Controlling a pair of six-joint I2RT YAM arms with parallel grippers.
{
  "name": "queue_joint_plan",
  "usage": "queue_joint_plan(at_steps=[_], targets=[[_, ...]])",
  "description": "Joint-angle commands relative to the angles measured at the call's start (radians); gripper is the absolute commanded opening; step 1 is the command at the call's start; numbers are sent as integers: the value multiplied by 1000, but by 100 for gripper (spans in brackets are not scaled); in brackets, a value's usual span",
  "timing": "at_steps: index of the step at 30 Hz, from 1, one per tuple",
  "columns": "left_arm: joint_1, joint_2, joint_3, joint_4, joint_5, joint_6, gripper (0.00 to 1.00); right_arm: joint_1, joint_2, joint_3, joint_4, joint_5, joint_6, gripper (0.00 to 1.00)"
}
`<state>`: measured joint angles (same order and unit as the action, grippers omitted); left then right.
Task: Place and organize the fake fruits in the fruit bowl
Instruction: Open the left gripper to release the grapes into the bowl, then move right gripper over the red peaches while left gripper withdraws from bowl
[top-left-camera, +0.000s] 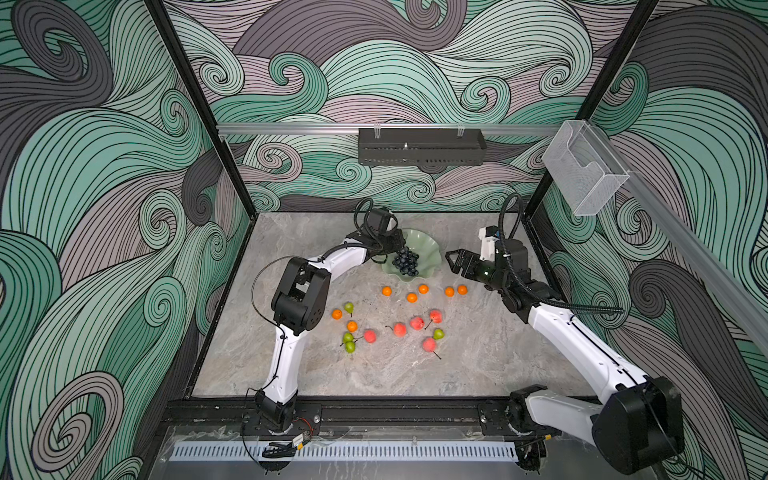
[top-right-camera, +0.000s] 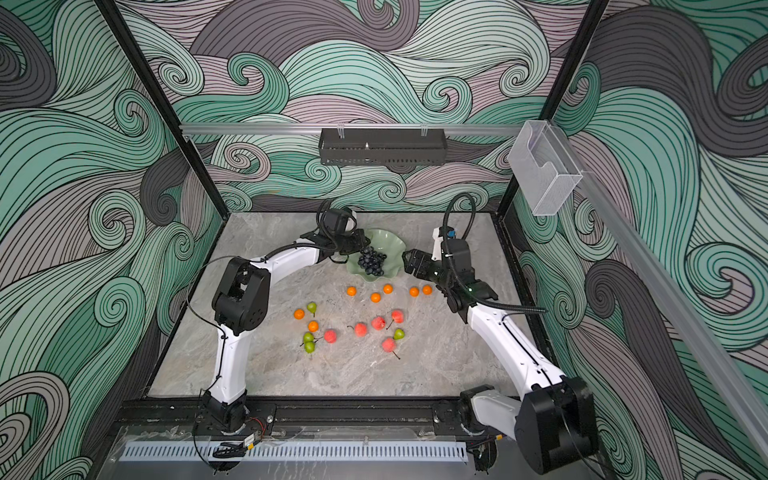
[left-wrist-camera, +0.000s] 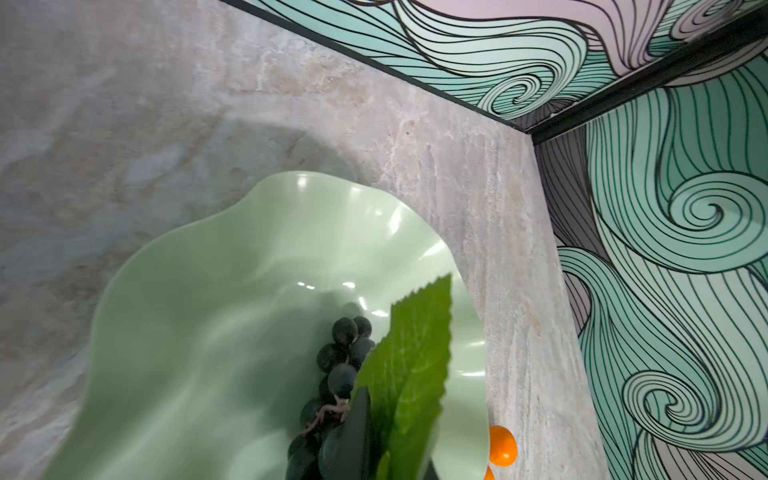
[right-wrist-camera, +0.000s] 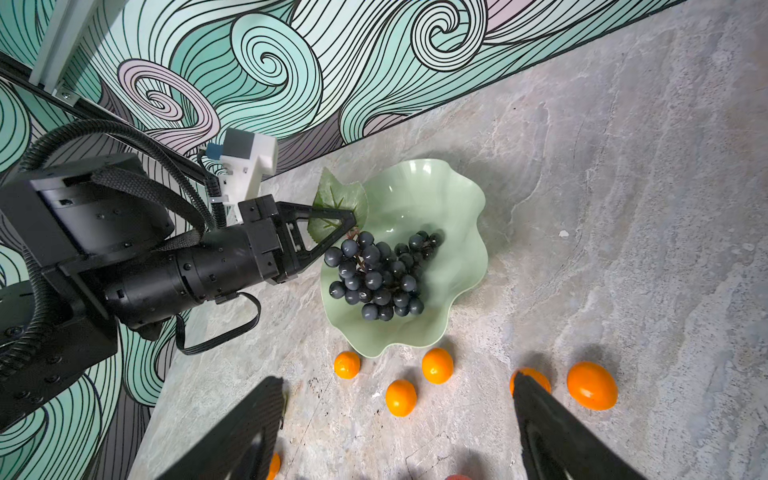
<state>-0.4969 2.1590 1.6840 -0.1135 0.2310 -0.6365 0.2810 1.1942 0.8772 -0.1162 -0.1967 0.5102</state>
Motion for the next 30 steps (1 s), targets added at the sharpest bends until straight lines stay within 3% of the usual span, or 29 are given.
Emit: queue_joint_plan(at_steps=[1, 12, 21, 30], targets=[[14, -69, -16, -29, -59, 14, 0, -7, 15, 2, 15, -22, 14, 87], [27, -101, -60, -97, -50, 9, 0, -3, 39, 7, 13, -31, 32, 86], [27, -163, -112, -89, -57, 16, 27, 2, 46, 20, -13, -24, 29, 86], [27, -278, -170, -130, -78, 39, 46, 56, 33, 34, -137, 51, 15, 83]])
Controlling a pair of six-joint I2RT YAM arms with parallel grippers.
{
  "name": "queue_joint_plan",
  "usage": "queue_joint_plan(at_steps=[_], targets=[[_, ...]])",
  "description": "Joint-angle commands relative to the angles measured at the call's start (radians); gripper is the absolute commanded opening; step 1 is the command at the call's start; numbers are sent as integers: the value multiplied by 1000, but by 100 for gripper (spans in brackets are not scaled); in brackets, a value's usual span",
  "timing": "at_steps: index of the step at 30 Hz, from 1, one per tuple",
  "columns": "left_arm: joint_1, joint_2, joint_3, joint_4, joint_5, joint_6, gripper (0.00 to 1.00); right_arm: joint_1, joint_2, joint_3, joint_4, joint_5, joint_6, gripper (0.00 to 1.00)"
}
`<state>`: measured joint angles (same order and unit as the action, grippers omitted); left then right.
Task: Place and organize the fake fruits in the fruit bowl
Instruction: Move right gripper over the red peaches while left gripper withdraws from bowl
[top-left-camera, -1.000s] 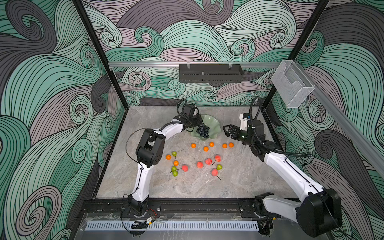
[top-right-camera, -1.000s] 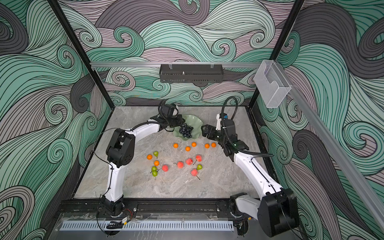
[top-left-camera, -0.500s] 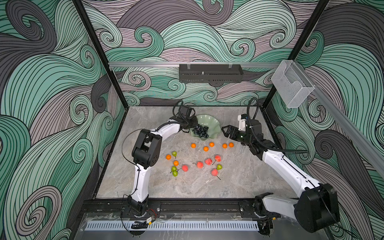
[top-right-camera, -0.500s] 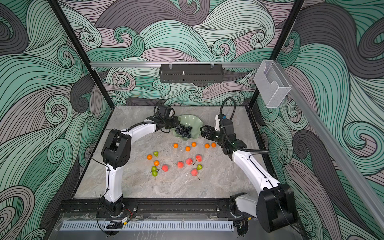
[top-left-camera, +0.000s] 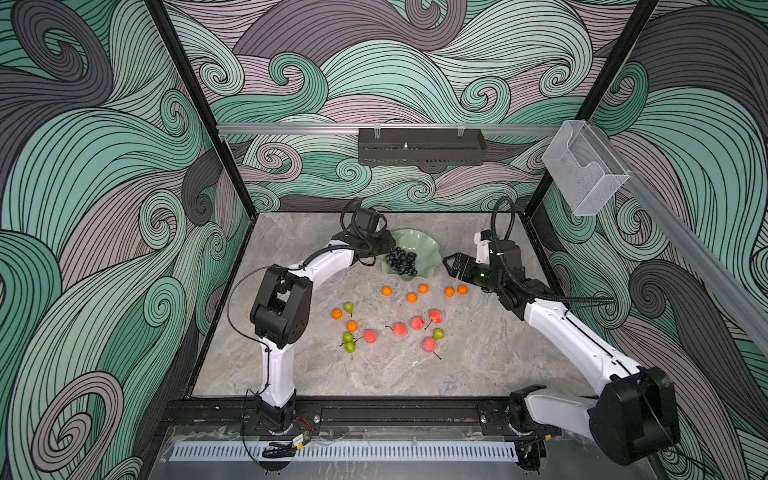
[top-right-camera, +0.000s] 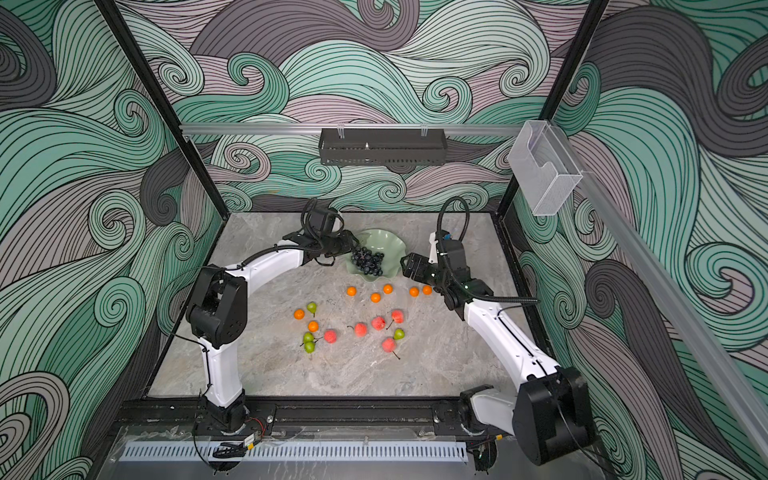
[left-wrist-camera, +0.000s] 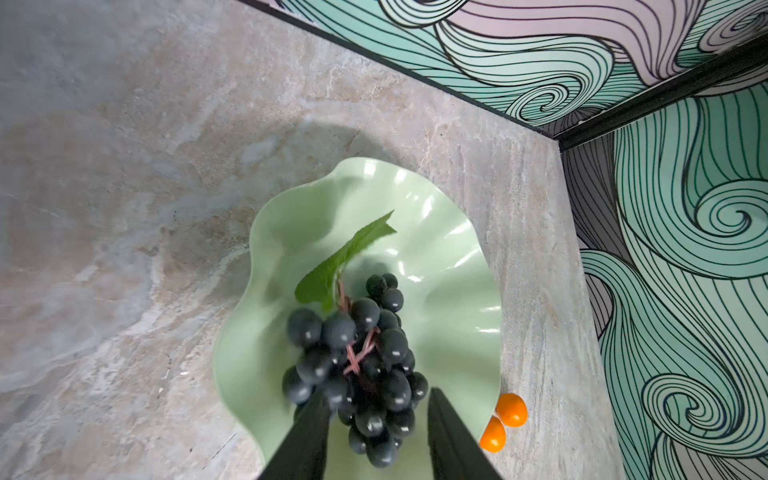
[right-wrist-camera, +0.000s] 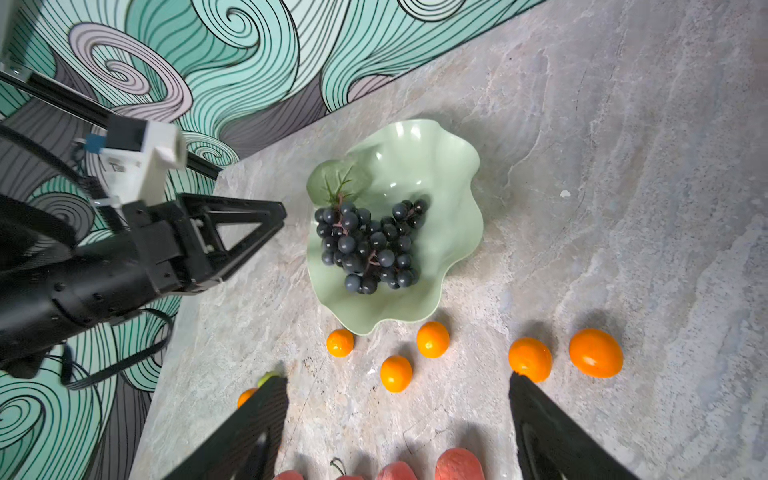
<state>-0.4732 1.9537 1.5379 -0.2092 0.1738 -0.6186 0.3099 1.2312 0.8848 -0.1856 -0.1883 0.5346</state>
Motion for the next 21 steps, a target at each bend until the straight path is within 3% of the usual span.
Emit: queue_joint_plan(at_steps=[1, 11, 21], targets=[[3, -94, -42, -35, -22, 23, 47, 39, -7, 26, -85, 57, -14, 83], [-23, -346, -307, -29, 1, 29, 51, 160, 1, 15, -331, 150, -9, 78], [-157, -599, -589, 17, 23, 37, 54, 208, 114, 40, -474, 68, -59, 70]])
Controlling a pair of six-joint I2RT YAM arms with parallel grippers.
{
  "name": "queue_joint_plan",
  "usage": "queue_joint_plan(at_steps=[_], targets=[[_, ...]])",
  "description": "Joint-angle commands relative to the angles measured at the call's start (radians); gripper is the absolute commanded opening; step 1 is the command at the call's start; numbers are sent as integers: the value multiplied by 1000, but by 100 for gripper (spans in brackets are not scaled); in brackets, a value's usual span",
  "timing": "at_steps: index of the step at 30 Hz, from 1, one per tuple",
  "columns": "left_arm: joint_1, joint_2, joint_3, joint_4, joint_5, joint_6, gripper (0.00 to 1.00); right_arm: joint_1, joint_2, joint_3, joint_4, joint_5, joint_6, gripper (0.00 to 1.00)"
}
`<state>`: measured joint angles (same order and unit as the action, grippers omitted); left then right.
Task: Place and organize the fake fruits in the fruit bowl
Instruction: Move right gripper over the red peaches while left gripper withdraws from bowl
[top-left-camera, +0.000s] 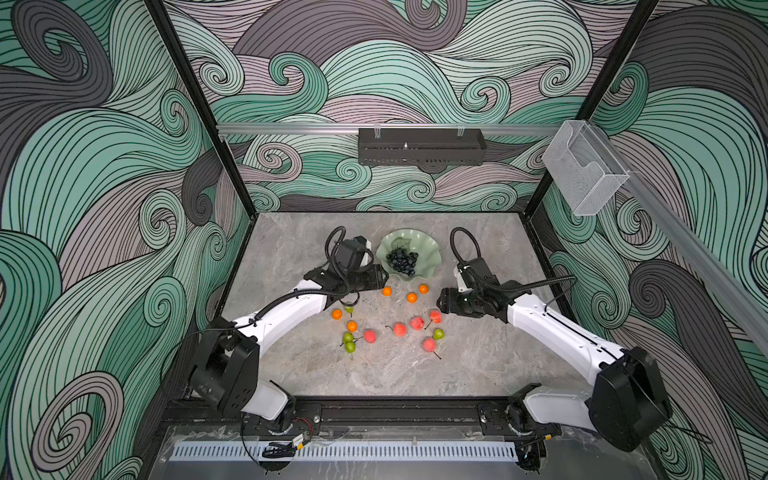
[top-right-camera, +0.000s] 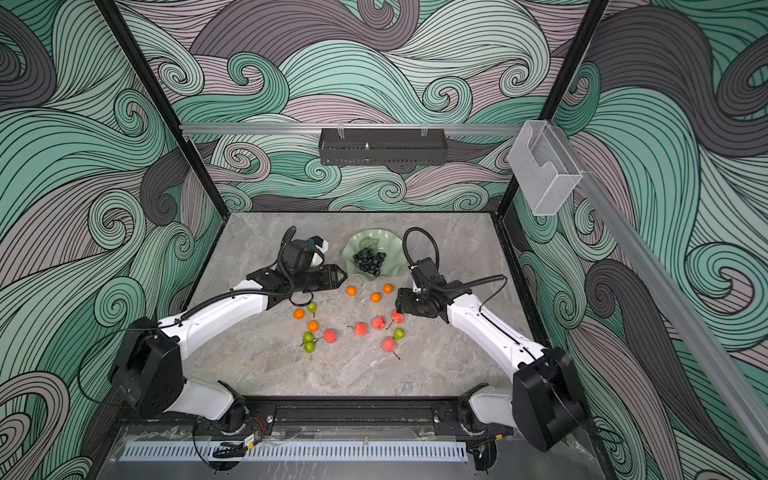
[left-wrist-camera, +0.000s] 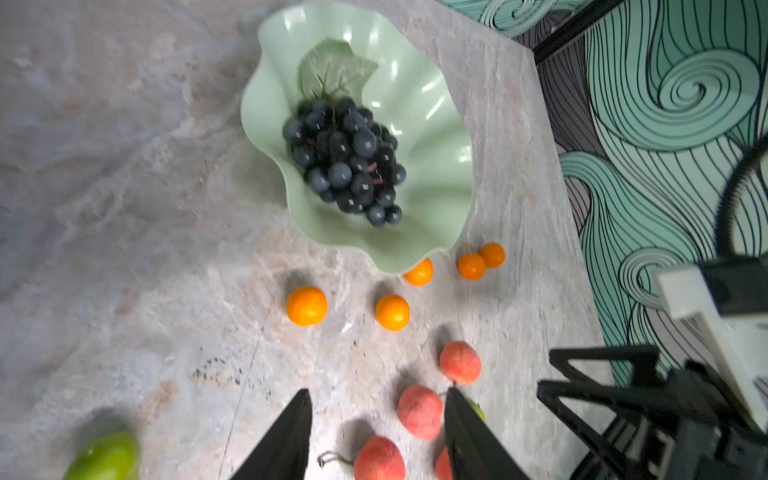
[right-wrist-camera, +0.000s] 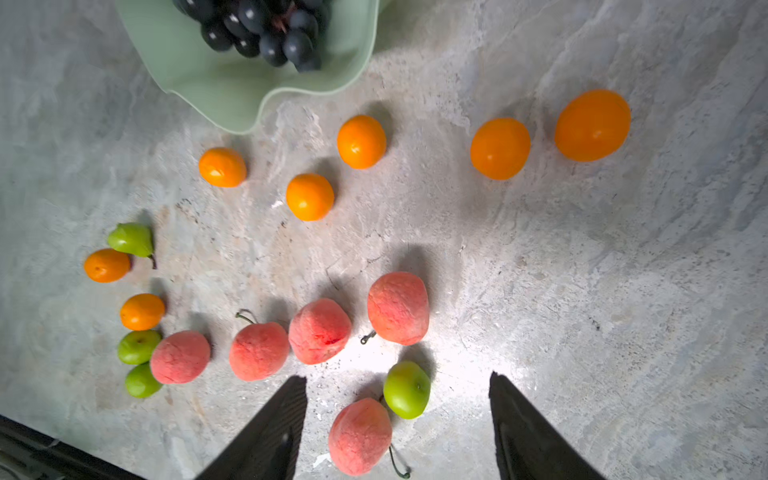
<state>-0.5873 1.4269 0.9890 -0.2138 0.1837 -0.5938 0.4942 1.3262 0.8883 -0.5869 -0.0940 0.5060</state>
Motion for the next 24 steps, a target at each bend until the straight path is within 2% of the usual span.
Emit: queue_joint_plan(at_steps=[1, 9, 17, 24], targets=[[-61, -90, -63, 38, 13, 14, 54, 32, 27, 37, -76, -25, -31, 70], [-199, -187, -214, 158, 12, 20, 54, 59, 104, 41, -77, 46, 16, 70], [-240, -203, -266, 215, 43, 43, 54, 125, 157, 58, -54, 117, 137, 67], [-244, -212, -284, 226, 43, 41, 52, 165, 206, 73, -29, 137, 217, 57]])
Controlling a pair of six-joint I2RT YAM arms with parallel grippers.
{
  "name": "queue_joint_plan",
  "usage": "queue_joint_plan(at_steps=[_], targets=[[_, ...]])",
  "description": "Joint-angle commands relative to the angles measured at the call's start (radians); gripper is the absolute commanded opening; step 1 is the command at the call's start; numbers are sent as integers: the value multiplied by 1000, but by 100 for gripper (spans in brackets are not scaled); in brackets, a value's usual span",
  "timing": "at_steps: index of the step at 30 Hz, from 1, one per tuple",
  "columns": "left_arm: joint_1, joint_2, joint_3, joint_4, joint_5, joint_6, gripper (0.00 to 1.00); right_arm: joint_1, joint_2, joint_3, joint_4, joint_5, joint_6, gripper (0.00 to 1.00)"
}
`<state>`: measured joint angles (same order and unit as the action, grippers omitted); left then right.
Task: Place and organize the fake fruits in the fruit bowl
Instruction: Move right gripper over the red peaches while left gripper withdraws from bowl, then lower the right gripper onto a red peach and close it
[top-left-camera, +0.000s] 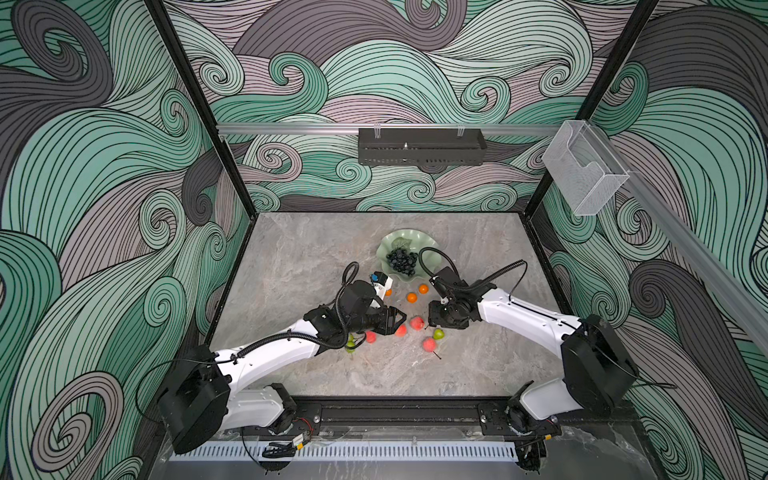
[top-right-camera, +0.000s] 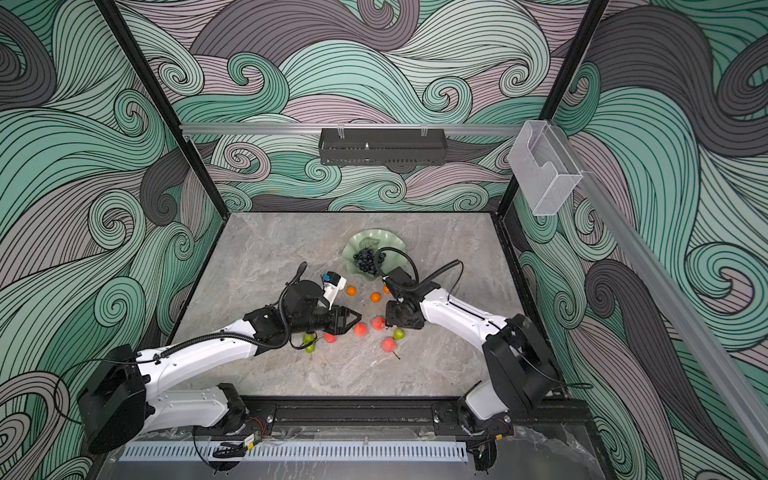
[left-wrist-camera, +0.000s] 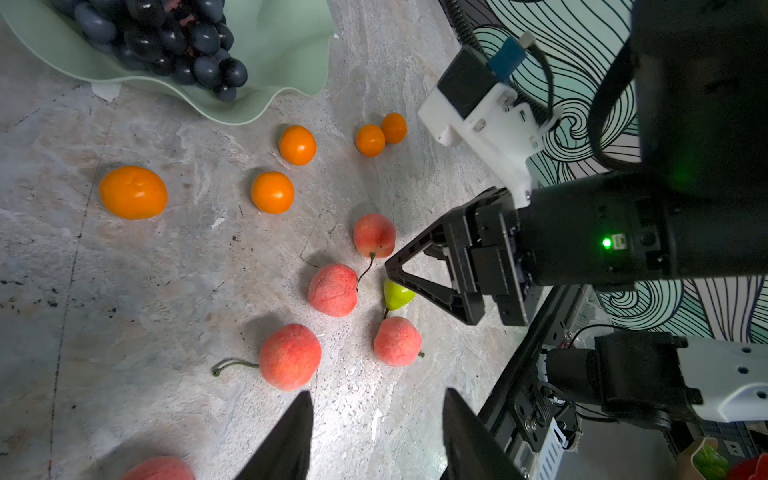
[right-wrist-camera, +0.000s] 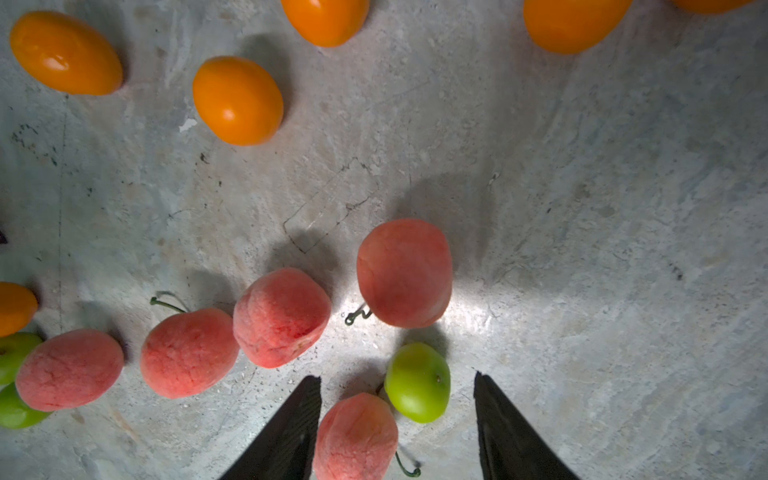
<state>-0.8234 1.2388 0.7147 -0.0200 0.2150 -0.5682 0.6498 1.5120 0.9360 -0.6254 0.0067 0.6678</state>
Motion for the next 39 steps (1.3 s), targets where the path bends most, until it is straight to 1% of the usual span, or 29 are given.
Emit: queue_joint_plan(at_steps=[1, 8, 14, 20, 30, 37, 39], targets=[[-7, -29, -15, 32, 8, 17, 52, 11, 30, 29, 9, 33, 60, 55], [-7, -45, -21, 13, -6, 34, 51, 26, 86, 56, 20, 24, 79, 37], [-5, -55, -29, 5, -21, 39, 50, 32, 115, 61, 28, 20, 91, 34], [-6, -56, -29, -1, -28, 39, 50, 33, 143, 66, 40, 19, 99, 33], [-6, -61, -23, -18, -39, 47, 49, 28, 168, 76, 40, 113, 106, 35], [-6, -53, -11, -28, -39, 50, 49, -10, 175, 92, 33, 138, 78, 35], [-5, -55, -16, -30, -72, 21, 48, -16, 158, 89, 33, 145, 76, 36]])
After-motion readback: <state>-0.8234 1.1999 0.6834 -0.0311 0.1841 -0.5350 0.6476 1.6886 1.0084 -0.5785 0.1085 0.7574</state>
